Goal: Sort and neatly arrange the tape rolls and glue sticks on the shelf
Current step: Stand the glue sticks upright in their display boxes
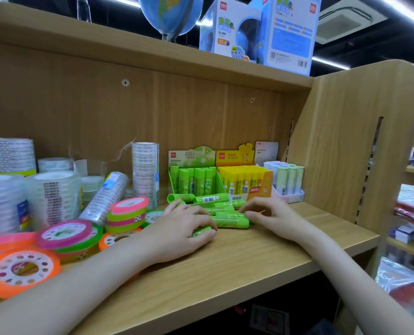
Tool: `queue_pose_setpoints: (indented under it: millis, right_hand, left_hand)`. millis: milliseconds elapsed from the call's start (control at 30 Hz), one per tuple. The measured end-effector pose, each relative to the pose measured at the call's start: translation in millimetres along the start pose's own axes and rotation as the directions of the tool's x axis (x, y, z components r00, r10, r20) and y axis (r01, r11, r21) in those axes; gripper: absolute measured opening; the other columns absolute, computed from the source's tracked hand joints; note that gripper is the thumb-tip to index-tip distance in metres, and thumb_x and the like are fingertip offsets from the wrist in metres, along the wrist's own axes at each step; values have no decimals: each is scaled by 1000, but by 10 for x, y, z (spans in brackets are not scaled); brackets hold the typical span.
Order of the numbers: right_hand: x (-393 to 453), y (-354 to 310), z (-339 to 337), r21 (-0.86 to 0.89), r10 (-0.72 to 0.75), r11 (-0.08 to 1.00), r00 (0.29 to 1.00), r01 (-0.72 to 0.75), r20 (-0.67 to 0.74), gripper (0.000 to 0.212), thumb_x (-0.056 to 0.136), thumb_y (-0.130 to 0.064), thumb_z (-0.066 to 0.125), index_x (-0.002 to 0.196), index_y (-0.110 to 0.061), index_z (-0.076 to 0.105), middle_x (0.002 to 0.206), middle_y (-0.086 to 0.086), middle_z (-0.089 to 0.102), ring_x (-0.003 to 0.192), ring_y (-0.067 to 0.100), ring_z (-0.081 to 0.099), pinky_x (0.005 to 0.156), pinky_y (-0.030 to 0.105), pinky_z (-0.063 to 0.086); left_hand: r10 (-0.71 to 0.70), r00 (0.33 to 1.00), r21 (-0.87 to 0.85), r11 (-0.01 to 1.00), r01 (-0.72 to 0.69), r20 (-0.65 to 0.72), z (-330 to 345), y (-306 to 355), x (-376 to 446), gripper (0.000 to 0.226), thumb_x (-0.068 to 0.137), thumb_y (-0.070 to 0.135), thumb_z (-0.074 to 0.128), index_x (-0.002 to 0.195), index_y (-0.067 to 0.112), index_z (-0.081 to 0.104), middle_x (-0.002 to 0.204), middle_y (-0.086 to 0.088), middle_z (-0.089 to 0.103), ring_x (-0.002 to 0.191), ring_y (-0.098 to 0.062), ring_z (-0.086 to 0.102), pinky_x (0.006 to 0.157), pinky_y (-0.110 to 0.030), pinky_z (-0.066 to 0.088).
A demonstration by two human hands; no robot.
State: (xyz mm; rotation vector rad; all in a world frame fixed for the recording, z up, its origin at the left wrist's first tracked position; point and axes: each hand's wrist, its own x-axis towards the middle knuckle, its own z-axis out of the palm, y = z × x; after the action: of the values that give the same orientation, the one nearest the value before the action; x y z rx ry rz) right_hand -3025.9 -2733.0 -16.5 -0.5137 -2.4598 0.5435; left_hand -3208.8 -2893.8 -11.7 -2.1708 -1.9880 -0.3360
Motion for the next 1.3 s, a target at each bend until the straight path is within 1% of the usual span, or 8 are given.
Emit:
queue_pose_setpoints:
  millis: [167, 333, 633, 800, 933, 1067, 1200, 1300]
  right_hand:
    - [-47, -4, -31, 47, 22, 999, 1000, -23, 16, 26, 84, -5, 65, 95, -29, 61, 95, -15, 61, 89, -8, 56, 78, 15, 47]
    - [220, -163, -187, 434, 167, 901, 931, -11, -324, 19, 85, -6, 63, 102, -13, 57, 87, 5, 63, 82, 16, 61, 64, 17, 53]
    - [1020, -285, 34, -140, -121, 988, 896, 67, -426, 19, 85, -13, 64, 104, -11, 63, 80, 4, 60, 69, 14, 53, 69, 23, 42]
    - [1108, -187, 161, -333, -186, 941, 910, 56, -371, 14, 86, -15, 64, 96, -6, 60, 88, 5, 63, 85, 21, 54, 81, 33, 40]
    - [1065, -240, 9, 186, 49, 979, 785, 85, -618, 11, 91, -8, 51, 101, -11, 47, 86, -4, 51, 83, 15, 50, 69, 25, 42]
    - [974, -231, -57, 620, 281, 771, 797, 143, -534, 24, 91, -5, 50, 108, -13, 35, 90, 3, 46, 60, 15, 63, 57, 24, 50]
    - [964, -214, 9, 78, 33, 997, 857, 9, -514, 27, 81, -11, 69, 92, -13, 44, 85, -1, 48, 66, 16, 54, 61, 29, 44]
    - [974, -228, 89, -155, -87, 988, 911, 26, -403, 12, 81, -11, 70, 82, -13, 57, 94, 1, 44, 86, 12, 43, 73, 17, 29]
  left_hand:
    - [-14, 998, 6, 1000, 15, -55, -4, 10, -21, 30, 96, 47, 33, 117, 36, 51, 120, 12, 44, 110, -5, 33, 111, -30, 15]
    - [-67, 990, -33, 997, 63, -121, 26, -12, -15, 27, 95, 48, 35, 117, 34, 43, 116, 11, 43, 115, -8, 30, 106, -27, 20]
    - [-153, 980, 62, 985, 161, -124, 46, -71, 12, 41, 95, 50, 31, 133, 34, 39, 143, 11, 31, 139, -11, 7, 117, -38, 2]
    - [-160, 985, 36, 986, 163, -62, 56, -90, 33, 47, 96, 48, 31, 139, 29, 35, 149, 11, 24, 140, -12, 4, 117, -38, 6]
    - [-153, 987, 34, 987, 155, -53, 59, -98, 31, 48, 96, 48, 31, 139, 27, 34, 148, 11, 26, 139, -10, 6, 117, -37, 10]
    - [-156, 987, 28, 987, 157, -44, 55, -91, 25, 49, 96, 49, 31, 140, 27, 33, 148, 11, 26, 139, -9, 5, 116, -38, 12]
    - [-156, 987, 24, 987, 157, -46, 65, -102, 26, 50, 95, 49, 31, 139, 26, 34, 147, 11, 28, 138, -9, 6, 116, -40, 14]
    - [-158, 987, 24, 987, 159, -41, 56, -95, 22, 50, 95, 49, 32, 139, 26, 34, 147, 10, 29, 138, -9, 7, 116, -41, 14]
